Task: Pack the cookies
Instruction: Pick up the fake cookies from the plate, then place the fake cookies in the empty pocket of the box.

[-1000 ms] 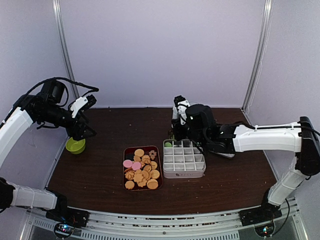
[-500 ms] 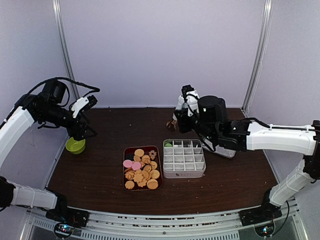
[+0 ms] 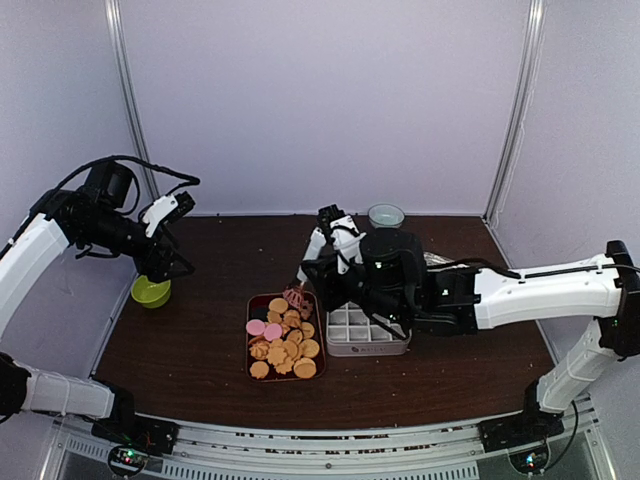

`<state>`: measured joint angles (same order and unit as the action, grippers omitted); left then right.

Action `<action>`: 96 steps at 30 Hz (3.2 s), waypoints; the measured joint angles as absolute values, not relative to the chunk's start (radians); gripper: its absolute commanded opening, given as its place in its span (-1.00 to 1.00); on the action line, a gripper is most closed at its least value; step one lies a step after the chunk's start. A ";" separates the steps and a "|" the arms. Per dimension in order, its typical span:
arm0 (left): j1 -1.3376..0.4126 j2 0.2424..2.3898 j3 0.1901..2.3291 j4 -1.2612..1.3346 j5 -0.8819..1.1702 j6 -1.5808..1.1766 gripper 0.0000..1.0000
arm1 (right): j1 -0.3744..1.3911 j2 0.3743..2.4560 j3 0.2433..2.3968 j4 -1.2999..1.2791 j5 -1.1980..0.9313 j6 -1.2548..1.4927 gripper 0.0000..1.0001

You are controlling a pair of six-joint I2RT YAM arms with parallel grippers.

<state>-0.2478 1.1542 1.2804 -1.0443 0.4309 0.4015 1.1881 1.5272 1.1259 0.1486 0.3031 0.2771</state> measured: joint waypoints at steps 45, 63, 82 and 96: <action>-0.247 1.140 1.248 -1.047 0.445 0.414 0.62 | 1.214 1.779 1.192 0.169 0.427 0.266 -0.65; -0.247 1.152 1.251 -1.048 0.449 0.414 0.61 | 1.117 1.574 1.137 0.170 0.416 0.280 -0.91; -0.247 1.155 1.251 -1.049 0.448 0.415 0.61 | 0.943 1.426 0.956 0.128 0.450 0.227 -0.91; -0.247 1.158 1.251 -1.049 0.449 0.415 0.61 | 0.942 1.486 0.966 0.155 0.448 0.216 -0.90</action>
